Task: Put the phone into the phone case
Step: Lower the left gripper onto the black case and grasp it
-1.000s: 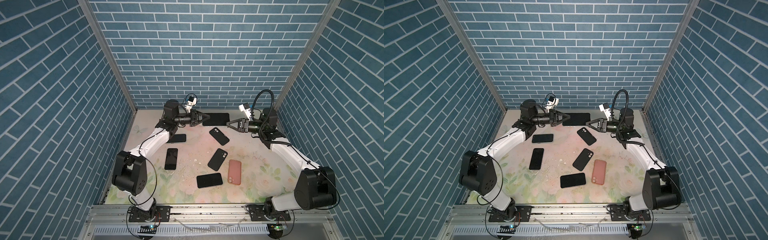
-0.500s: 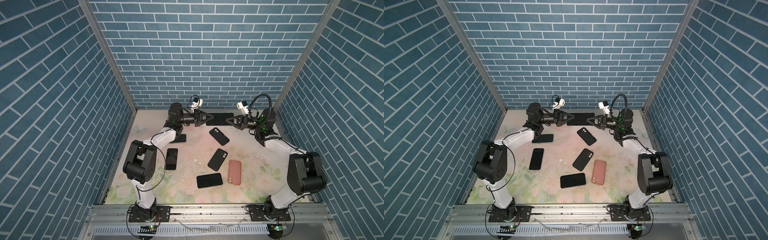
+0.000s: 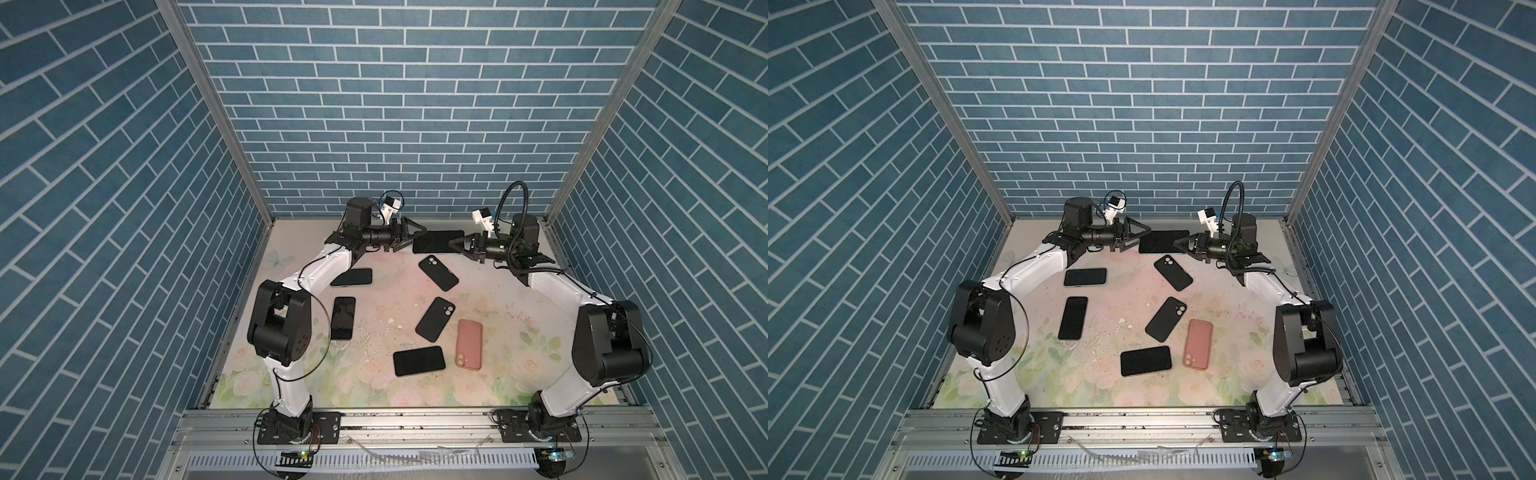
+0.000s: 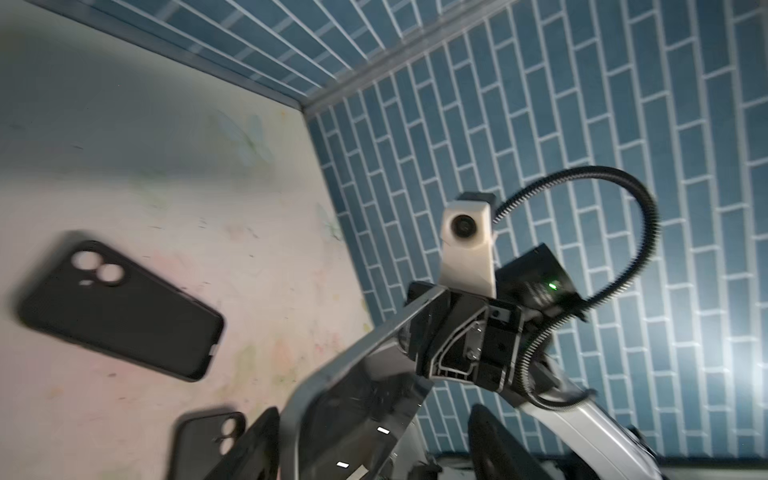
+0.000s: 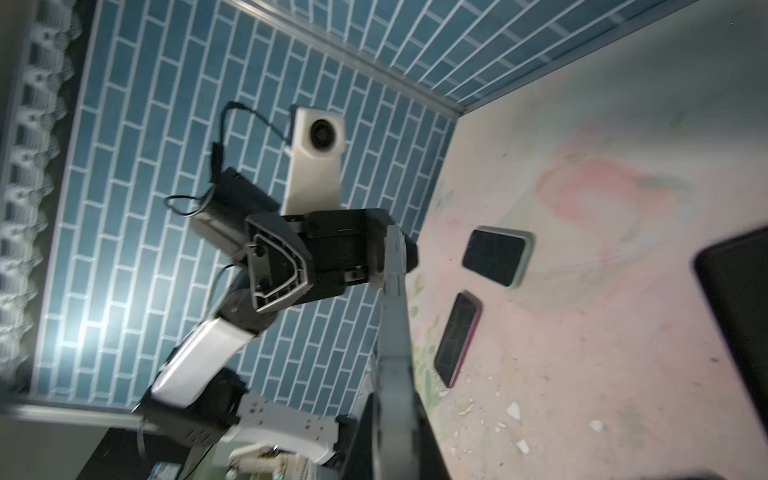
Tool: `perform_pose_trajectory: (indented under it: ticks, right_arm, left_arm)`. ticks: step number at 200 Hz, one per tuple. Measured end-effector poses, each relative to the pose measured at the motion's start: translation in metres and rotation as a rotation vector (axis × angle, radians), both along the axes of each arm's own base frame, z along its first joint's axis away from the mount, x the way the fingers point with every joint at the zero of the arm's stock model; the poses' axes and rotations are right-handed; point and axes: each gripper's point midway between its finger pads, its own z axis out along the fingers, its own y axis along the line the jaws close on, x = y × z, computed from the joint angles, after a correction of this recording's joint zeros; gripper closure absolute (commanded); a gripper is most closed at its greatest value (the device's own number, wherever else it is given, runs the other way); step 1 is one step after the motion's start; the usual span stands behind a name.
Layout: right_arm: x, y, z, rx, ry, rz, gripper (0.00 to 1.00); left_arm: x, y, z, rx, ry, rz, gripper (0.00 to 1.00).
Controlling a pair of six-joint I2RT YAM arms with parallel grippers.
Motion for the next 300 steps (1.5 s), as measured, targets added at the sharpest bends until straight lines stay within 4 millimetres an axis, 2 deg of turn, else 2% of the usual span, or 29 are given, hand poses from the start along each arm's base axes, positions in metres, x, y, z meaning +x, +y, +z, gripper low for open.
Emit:
perform_pose_trajectory:
  ticks: [28, 49, 75, 103, 129, 156, 178, 215, 259, 300]
  right_arm:
    - [0.002, -0.026, -0.019, -0.164, 0.007, -0.163, 1.00]
    - [-0.006, -0.052, -0.040, -0.293, 0.022, -0.284, 1.00]
    - [-0.022, -0.081, -0.067, -0.435, 0.049, -0.402, 1.00]
    - [-0.039, -0.103, -0.086, -0.538, 0.073, -0.476, 1.00]
    - [-0.047, -0.110, -0.094, -0.576, 0.095, -0.497, 1.00]
    - [-0.048, -0.112, -0.098, -0.588, 0.098, -0.495, 1.00]
    - [-0.049, -0.112, -0.100, -0.593, 0.097, -0.491, 1.00]
    - [-0.051, -0.112, -0.103, -0.596, 0.102, -0.488, 1.00]
    - [-0.051, -0.112, -0.103, -0.596, 0.100, -0.488, 1.00]
    - [-0.052, -0.112, -0.105, -0.598, 0.102, -0.487, 1.00]
  left_arm:
    - [0.018, 0.031, -0.021, 0.291, -0.058, 0.168, 0.27]
    - [0.025, 0.042, -0.037, 0.489, -0.094, 0.210, 0.27]
    - [0.041, 0.026, -0.058, 0.667, -0.156, 0.181, 0.27]
    - [0.055, -0.004, -0.111, 0.846, -0.199, 0.079, 0.27]
    - [0.063, -0.024, -0.162, 0.958, -0.218, -0.018, 0.27]
    - [0.074, -0.024, -0.199, 1.041, -0.222, -0.066, 0.28]
    - [0.081, -0.018, -0.210, 1.090, -0.228, -0.068, 0.28]
    - [0.090, -0.015, -0.212, 1.169, -0.284, -0.057, 0.28]
    - [0.079, -0.028, -0.239, 1.255, -0.317, -0.116, 0.27]
    - [0.078, -0.032, -0.237, 1.266, -0.334, -0.120, 0.30]
